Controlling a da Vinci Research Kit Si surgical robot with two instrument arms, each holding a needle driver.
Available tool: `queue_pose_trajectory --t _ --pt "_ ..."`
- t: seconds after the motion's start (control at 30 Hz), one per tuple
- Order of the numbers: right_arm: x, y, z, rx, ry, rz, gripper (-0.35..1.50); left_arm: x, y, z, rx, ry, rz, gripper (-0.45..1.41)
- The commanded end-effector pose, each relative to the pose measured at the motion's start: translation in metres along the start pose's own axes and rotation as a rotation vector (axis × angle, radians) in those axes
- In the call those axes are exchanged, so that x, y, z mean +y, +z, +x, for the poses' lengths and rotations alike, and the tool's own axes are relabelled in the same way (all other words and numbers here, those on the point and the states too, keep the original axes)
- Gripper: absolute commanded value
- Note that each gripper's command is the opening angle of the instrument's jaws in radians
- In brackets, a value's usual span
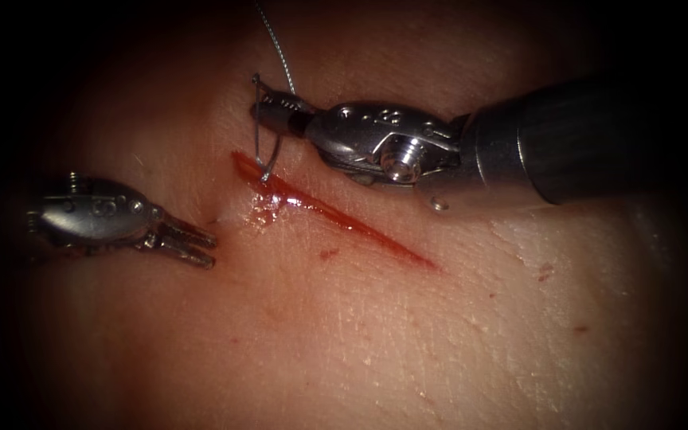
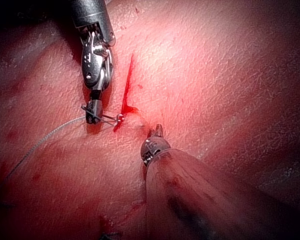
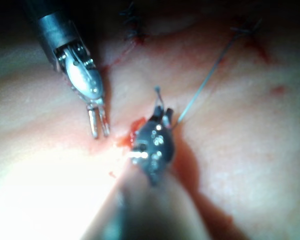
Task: Wound Closure
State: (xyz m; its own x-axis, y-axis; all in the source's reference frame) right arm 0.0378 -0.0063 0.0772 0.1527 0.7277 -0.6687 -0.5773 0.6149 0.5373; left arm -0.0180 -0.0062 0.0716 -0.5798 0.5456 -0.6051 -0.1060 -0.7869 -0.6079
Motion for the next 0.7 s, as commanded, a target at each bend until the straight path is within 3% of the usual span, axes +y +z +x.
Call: queue_pose_trajectory --t 0.03,0.7 --pt "-0.0005 0.0006 -0.0006 -0.001 0.006 0.003 -0.35 0.0000 0.0009 -0.0004 0.000 0.000 -0.002 -0.16" --pt "-0.0017 0.0001 -0.0015 0.004 0.094 0.052 -0.35 -0.0004 0.0000 -0.0011 -0.001 0.015 -0.007 -0.15"
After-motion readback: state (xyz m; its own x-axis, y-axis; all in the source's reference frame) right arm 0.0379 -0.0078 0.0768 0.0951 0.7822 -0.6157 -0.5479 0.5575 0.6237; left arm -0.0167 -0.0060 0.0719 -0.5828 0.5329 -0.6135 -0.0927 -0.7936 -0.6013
